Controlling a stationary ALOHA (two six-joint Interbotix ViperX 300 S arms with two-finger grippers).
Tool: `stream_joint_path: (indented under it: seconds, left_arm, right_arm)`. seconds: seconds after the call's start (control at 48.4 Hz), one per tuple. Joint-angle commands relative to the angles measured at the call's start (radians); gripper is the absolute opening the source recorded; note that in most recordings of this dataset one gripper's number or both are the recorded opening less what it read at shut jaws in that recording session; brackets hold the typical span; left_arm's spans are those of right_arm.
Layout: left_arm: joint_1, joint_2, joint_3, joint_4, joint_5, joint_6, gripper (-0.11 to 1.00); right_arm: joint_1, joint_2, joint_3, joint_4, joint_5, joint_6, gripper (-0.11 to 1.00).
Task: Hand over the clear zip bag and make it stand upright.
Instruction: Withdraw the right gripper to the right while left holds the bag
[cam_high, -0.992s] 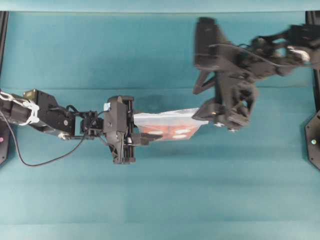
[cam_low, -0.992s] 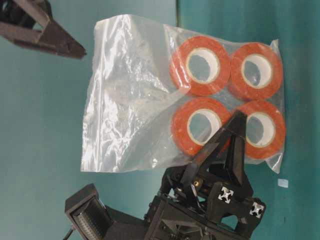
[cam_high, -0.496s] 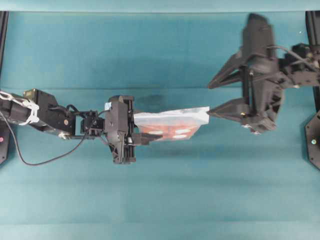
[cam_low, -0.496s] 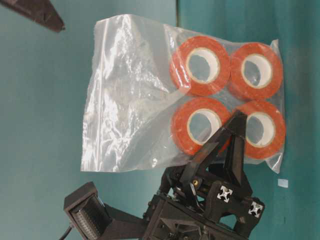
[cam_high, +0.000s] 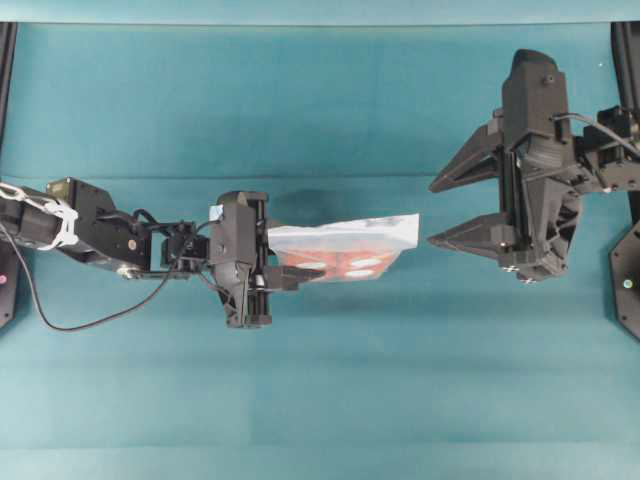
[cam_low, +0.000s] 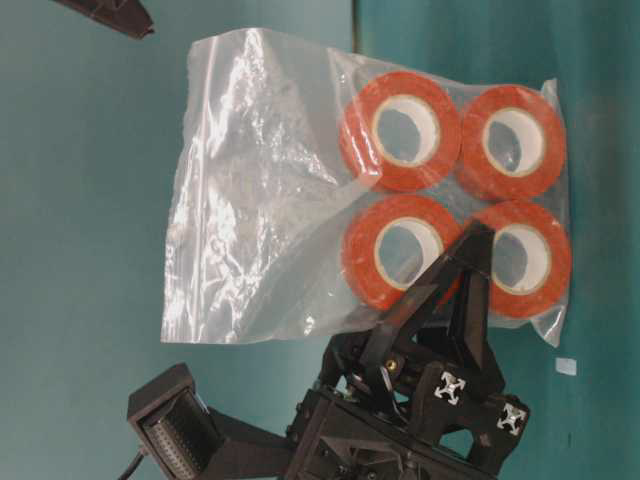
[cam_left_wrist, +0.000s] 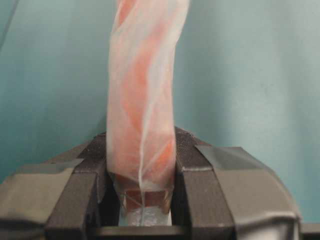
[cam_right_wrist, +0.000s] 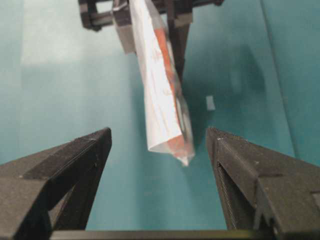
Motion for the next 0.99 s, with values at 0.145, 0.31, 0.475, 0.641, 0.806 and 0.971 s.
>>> stream_joint_path:
  seconds: [0.145,0.31,0.475,0.641,0.806,0.971]
  left_arm:
    - [-0.003,-0.005,-0.003,0.002,0.002,-0.002,0.22]
    - [-0.003,-0.005,-0.003,0.002,0.002,-0.002,0.22]
    - [-0.005,-0.005,-0.005,0.002,0.002,0.0,0.22]
    - [-0.006,-0.006,-0.002,0.002,0.002,0.0,0.22]
    - [-0.005,-0.006,-0.003,0.002,0.002,0.0,0.22]
    - [-0.006,-0.006,-0.005,0.002,0.0,0.002,0.22]
  right_arm:
    - [0.002,-0.018,-0.006,0.002,-0.003,-0.003,0.86]
    - [0.003,-0.018,-0.005,0.002,-0.002,-0.002,0.86]
    - [0.002,-0.018,-0.006,0.002,0.0,-0.002,0.86]
    - [0.002,-0.018,-0.003,0.002,0.006,-0.002,0.86]
    - [0.003,-0.018,0.002,0.002,0.008,0.0,0.86]
    - [0.005,-0.018,0.003,0.002,0.017,0.0,0.86]
